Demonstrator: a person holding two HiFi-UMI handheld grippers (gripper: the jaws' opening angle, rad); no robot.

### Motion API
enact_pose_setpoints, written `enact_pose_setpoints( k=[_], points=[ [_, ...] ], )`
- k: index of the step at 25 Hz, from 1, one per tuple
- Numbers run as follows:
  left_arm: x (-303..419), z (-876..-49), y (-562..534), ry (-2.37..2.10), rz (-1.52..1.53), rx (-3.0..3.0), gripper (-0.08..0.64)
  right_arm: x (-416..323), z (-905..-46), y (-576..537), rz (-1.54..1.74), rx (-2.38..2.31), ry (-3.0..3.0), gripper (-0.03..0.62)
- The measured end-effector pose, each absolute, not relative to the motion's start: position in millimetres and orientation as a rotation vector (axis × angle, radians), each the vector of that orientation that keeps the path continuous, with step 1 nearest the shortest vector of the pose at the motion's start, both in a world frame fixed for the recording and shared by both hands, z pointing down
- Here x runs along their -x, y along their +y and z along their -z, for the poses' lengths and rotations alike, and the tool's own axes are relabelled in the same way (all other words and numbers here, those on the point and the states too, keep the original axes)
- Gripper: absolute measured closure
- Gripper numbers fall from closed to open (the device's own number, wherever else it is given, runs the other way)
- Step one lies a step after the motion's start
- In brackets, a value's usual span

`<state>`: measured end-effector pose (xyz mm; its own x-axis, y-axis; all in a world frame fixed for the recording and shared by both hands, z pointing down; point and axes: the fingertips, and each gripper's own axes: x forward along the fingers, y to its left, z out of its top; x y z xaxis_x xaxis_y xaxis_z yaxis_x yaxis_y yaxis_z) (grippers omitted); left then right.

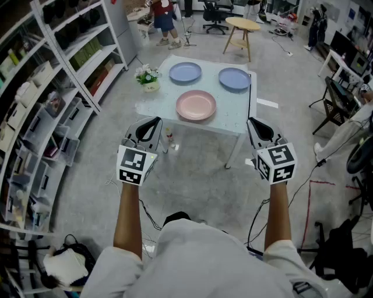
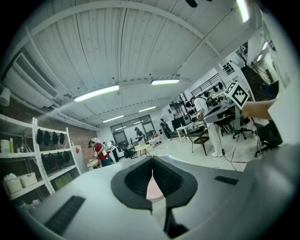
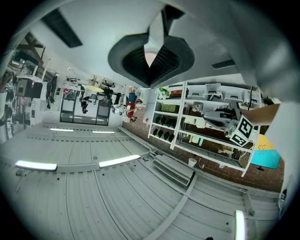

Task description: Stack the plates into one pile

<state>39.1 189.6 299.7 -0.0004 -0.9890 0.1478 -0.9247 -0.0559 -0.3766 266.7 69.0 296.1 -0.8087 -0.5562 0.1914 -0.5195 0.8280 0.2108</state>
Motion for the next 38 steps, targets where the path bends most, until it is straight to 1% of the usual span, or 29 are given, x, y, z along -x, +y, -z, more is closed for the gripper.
enact_pose_setpoints(
  k=[6,13,19,27,33,38],
  points=[
    [-23.4,-300.1,170.2,2.039,0.559,2.083,0.540,-249.3,-298.6,48.9,0.228,-0.814,-2.775,0.580],
    [16.7,-314.6,117.5,2.011,0.546,2.118,0.540,-199.7,-303.0,4.3,0.162,-0.815,-2.856,0.580],
    [89.2,-332.7,37.1,1.989,0.547,2.126,0.540,-134.8,-315.7,-70.1,0.110,-0.840,-2.869,0.580],
    [189.4,-332.2,-89.4,1.957,0.522,2.210,0.540,-41.4,-315.1,-173.4,0.086,-0.899,-2.783,0.580],
    [223.1,-348.6,-167.0,1.880,0.555,2.287,0.540,-0.4,-327.9,-236.9,0.025,-0.942,-2.750,0.580],
    [230.7,-378.2,-223.1,1.802,0.608,2.389,0.540,13.7,-348.9,-278.4,-0.019,-0.995,-2.700,0.580]
  ],
)
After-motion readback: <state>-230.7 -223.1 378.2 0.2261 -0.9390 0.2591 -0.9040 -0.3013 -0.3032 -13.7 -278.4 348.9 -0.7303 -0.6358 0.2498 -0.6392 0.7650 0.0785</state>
